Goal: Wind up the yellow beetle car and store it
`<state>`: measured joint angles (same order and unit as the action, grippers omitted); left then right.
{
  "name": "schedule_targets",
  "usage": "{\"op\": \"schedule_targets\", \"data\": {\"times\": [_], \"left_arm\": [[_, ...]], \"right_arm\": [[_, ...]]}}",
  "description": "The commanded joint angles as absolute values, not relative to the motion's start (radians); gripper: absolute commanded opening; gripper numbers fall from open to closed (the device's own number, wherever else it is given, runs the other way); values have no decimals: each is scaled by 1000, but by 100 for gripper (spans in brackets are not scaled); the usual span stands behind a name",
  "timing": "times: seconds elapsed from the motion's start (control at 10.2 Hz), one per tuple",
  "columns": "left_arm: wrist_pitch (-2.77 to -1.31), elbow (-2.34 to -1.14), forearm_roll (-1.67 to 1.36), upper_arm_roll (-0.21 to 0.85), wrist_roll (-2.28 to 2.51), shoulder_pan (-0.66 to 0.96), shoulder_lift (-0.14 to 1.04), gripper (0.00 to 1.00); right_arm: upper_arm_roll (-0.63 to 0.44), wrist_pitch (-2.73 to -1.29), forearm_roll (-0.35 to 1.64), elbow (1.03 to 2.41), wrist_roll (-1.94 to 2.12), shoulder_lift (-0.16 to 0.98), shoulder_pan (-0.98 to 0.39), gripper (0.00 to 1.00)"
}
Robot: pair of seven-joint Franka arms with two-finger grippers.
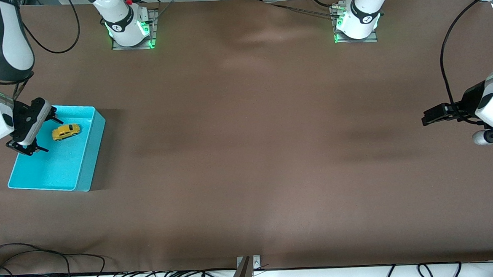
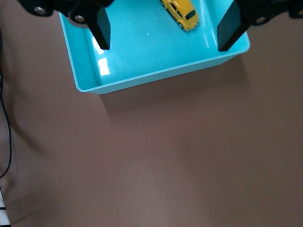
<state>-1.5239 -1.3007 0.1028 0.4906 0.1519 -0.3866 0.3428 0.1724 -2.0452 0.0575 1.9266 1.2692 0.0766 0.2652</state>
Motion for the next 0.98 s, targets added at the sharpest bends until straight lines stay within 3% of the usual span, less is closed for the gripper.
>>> {"op": "schedule_targets", "data": {"times": [0.0,0.2,0.59,0.88], "left_arm": [[-1505,-1301,91,489,92,-402,331,100],[-1491,-1298,92,488,92,-402,313,100],[-1483,-1308,89,486,87,-414,310,100],[-1485,-1310,89,486,86,-416,342,100]], "right_arm": [[157,-1945,68,1908,931,0,220,100],[95,-1925,67,1856,742,-2,140,100],[83,-1844,66,1789,237,-12,57,100],[16,-1699,55,1668,80,-15,-43,100]]}}
